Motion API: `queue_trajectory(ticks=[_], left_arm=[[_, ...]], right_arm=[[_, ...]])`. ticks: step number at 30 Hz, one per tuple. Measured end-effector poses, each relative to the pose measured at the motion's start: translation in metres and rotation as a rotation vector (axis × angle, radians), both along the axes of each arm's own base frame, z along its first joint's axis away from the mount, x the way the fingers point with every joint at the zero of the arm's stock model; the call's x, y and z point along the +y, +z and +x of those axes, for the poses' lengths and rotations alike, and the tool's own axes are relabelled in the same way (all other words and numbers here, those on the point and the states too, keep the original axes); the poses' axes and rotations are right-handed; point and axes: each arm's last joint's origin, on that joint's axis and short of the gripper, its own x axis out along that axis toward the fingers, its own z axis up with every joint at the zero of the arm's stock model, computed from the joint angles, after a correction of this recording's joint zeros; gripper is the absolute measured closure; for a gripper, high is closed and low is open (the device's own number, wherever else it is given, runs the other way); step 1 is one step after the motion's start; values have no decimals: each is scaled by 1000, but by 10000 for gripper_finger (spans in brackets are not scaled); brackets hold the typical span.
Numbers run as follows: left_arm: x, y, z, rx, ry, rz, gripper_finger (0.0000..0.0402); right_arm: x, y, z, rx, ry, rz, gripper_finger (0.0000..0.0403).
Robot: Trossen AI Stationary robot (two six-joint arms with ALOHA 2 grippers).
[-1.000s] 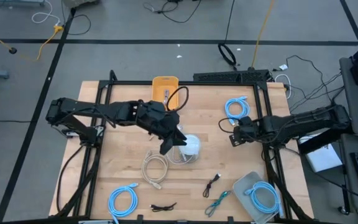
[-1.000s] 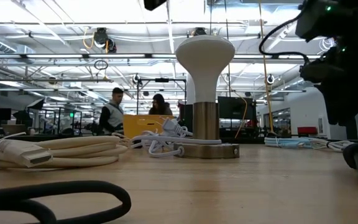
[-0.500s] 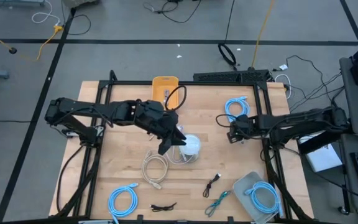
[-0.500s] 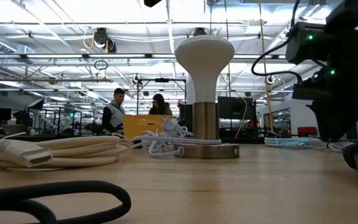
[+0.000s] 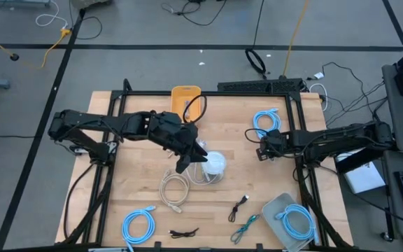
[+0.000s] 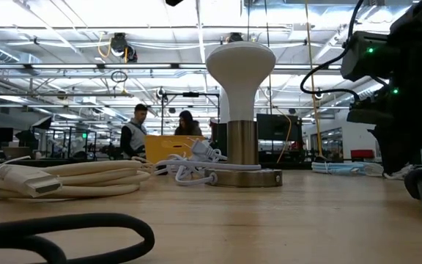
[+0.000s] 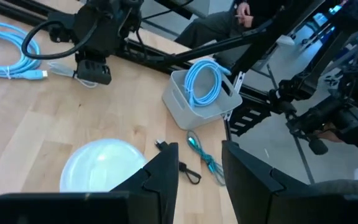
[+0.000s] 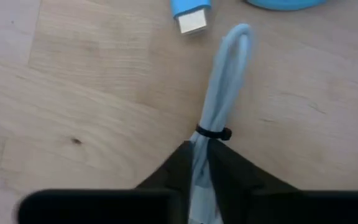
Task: Pick & Place USB Port
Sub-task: Put the gray charger cable into the yellow bin
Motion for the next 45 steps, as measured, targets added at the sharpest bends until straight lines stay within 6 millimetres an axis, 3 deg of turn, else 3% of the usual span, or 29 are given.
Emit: queue_trajectory(ticks=[6, 10, 16, 20, 25, 29, 34, 41, 45], left_arm=[[0, -1, 1, 1, 4, 4, 277], [0, -1, 1, 3, 14, 19, 277], [1, -2, 0, 12, 25, 22, 277], [1, -3, -1, 31, 29, 18, 277], [2, -7, -2, 73, 66, 31, 277], [4, -14, -7, 168, 124, 47, 277], [-1, -20, -11, 232, 148, 99, 277], [-13, -20, -13, 224, 162, 182, 277], [-14, -20, -13, 213, 179, 209, 277]], right_arm=[[0, 1, 3, -39, 20, 9, 399], [-1, 14, 21, -194, 58, 7, 402], [-10, 74, 57, -419, 90, -186, 402], [-26, 123, 76, -553, 92, -337, 403], [-55, 149, 108, -610, 159, -371, 403], [-69, 138, 120, -385, 258, -212, 403], [-63, 123, 105, -140, 350, -99, 398], [-39, 121, 79, -132, 299, 19, 339], [-28, 103, 66, -71, 254, 78, 289]])
